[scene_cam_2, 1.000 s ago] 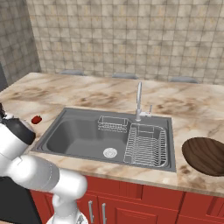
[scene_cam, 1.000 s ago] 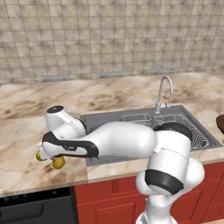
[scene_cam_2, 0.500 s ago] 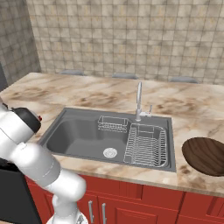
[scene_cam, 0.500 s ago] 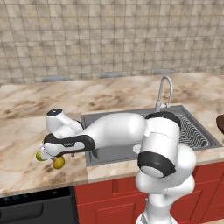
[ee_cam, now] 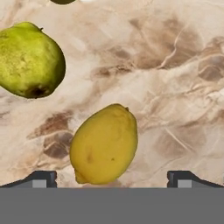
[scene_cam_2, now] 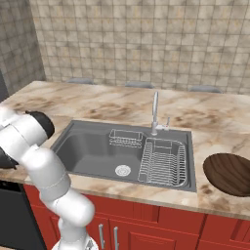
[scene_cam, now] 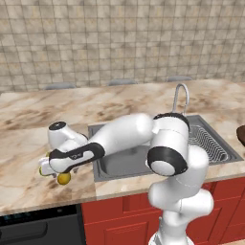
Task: There is a mixed pile of frozen fruits and vegetables on the counter. Locate all the frozen vegetables and place the items in a bowl on the counter. Take all the frozen fruits and defrost them in a running sink.
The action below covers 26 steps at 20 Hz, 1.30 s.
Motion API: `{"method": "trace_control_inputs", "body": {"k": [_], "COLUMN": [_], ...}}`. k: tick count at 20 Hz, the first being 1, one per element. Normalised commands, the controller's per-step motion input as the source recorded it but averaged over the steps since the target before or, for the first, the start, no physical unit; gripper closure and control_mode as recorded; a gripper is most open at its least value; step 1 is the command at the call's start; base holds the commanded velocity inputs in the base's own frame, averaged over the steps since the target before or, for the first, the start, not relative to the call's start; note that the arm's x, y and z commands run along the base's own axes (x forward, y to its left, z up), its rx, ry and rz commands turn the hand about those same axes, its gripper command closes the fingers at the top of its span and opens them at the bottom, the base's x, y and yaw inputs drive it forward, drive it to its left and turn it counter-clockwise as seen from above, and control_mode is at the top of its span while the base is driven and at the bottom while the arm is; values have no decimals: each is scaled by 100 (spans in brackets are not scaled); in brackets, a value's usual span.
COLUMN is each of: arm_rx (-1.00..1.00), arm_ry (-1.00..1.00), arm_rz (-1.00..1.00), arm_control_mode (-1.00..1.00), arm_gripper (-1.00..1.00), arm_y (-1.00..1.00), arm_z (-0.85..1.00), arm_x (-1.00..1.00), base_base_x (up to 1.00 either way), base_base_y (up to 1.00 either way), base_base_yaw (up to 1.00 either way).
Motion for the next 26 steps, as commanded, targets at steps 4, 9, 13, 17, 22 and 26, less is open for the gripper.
{"method": "trace_control_inputs", "body": {"k": [4,9,13,17,22,26], "arm_rx": [0,0,0,0,-1,0], "arm_ry": [0,5,6,1,0,3], "arm_rz": [0,0,0,0,0,1], "arm_control_mode": [-100,-100,-100,-100,-100,-100], "arm_gripper": [-100,-100,100,100,100,100], "arm_y": [2,3,0,11,9,-14], "arm_z": [-11,-28,-29,-21,-18,33], "arm_x": [26,-1,-7,0,0,-23], "base_base_x": [0,0,0,0,0,0], "base_base_y": [0,0,0,0,0,0], "base_base_yaw": [0,0,0,0,0,0]}}
